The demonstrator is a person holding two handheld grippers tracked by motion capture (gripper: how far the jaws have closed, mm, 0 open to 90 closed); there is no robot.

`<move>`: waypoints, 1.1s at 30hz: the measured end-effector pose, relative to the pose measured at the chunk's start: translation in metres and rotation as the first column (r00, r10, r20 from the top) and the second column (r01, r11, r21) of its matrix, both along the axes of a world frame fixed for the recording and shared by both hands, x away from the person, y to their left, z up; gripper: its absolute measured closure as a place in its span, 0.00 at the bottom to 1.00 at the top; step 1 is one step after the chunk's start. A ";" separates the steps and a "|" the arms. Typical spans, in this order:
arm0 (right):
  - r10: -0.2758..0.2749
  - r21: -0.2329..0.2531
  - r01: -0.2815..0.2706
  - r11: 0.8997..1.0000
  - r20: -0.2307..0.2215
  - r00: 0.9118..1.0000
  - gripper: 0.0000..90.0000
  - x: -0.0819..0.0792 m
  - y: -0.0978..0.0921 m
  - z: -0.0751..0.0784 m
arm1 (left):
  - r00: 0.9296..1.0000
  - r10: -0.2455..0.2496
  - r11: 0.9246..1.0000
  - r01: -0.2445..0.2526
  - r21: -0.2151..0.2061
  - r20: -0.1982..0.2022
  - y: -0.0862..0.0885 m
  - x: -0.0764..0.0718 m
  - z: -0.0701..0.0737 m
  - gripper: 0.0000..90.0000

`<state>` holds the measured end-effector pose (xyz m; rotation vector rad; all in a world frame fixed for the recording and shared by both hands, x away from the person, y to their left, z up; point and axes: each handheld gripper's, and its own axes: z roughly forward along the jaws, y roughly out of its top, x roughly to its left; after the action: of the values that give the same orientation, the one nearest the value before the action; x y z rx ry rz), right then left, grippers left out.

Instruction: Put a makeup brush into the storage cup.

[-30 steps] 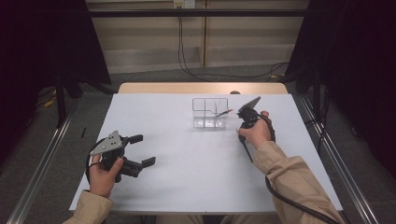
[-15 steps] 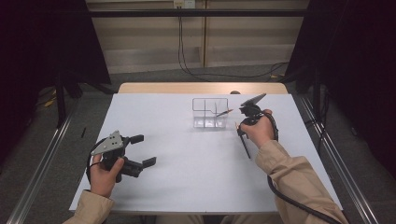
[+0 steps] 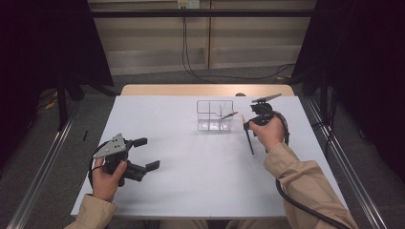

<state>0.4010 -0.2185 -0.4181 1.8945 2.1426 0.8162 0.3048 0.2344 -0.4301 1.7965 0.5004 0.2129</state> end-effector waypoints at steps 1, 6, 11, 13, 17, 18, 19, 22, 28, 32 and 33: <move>-0.002 0.010 0.002 1.000 0.006 1.000 0.94 0.000 0.000 0.000 | 1.000 -0.002 1.000 0.002 0.000 0.000 0.000 0.000 0.000 0.01; -0.005 0.035 0.003 0.999 0.065 0.998 0.94 -0.003 -0.002 0.003 | 1.000 -0.004 1.000 0.004 -0.001 -0.005 0.000 0.000 0.000 0.01; -0.021 0.051 0.014 0.999 0.144 0.989 0.94 -0.005 -0.004 0.007 | 1.000 -0.003 1.000 0.003 -0.003 -0.002 0.000 0.000 0.000 0.01; -0.025 0.055 0.015 0.998 0.178 0.984 0.94 -0.006 -0.005 0.009 | 1.000 -0.004 1.000 0.004 -0.004 -0.005 0.000 0.000 0.000 0.01; -0.032 0.069 0.017 0.997 0.230 0.973 0.94 -0.007 -0.005 0.011 | 1.000 -0.004 1.000 0.004 0.000 -0.007 -0.001 0.000 -0.001 0.01; -0.034 0.073 0.017 0.997 0.251 0.967 0.94 -0.007 -0.005 0.012 | 1.000 -0.003 1.000 0.003 -0.002 -0.007 -0.001 0.000 -0.001 0.01; -0.037 0.075 0.018 0.997 0.261 0.965 0.94 -0.007 -0.005 0.013 | 1.000 -0.004 1.000 0.003 -0.003 -0.006 -0.001 0.000 -0.001 0.01; -0.041 0.078 0.018 0.997 0.301 0.953 0.94 -0.008 -0.005 0.015 | 1.000 -0.003 1.000 0.003 -0.004 -0.006 0.000 0.000 -0.001 0.01; -0.067 0.107 0.029 0.994 0.362 0.930 0.94 -0.010 -0.006 0.018 | 1.000 -0.005 1.000 0.005 -0.001 -0.005 0.000 0.001 -0.001 0.01; -0.080 0.119 0.035 0.992 0.397 0.914 0.94 -0.011 -0.006 0.021 | 1.000 -0.003 1.000 0.003 -0.001 -0.006 0.001 0.000 -0.001 0.01; -0.084 0.121 0.037 0.992 0.406 0.910 0.94 -0.012 -0.006 0.022 | 1.000 -0.003 1.000 0.003 0.000 -0.006 0.001 0.000 -0.001 0.01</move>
<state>0.3893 -0.2248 -0.3961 1.6413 1.8062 1.2186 0.3051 0.2350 -0.4306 1.7980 0.5020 0.2053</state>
